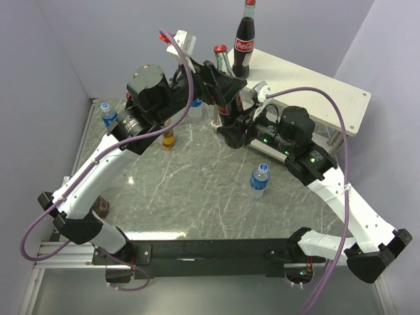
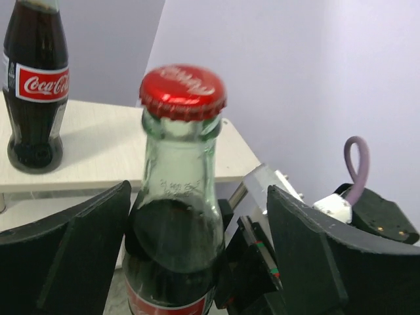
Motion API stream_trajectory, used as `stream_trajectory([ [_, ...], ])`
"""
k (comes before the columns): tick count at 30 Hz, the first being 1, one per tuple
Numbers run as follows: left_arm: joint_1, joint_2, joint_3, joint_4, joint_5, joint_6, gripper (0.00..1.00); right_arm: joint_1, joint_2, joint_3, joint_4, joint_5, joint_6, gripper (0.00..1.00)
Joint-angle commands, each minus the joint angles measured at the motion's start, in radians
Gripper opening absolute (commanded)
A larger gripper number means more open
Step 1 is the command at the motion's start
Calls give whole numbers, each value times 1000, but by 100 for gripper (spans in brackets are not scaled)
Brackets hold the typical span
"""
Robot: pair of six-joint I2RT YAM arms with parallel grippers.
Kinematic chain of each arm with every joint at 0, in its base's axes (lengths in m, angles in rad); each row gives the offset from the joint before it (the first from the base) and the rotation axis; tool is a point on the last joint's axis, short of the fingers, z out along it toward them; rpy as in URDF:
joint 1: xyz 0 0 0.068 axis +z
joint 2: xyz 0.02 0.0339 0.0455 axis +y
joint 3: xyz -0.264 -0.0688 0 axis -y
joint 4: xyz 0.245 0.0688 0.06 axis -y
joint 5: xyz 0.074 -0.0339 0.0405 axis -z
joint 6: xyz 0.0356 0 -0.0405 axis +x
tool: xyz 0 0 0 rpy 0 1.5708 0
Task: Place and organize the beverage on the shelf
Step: Pick up the drink from the center of the board.
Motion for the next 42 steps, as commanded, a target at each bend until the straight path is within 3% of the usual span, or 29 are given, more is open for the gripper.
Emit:
stream_trajectory([
  [1,-8,-43,66,139,61,-14,90,-32,-47,30,161,-38,44,0],
  [6,-7,-41,80,118,16,17,100,-76,-55,33,182,-82,66,0],
  [27,-4,83,178,116,-21,37,99,-254,-20,128,237,-185,79,0],
  [42,-4,91,149,133,-65,120,99,-300,29,227,274,-141,-19,0],
])
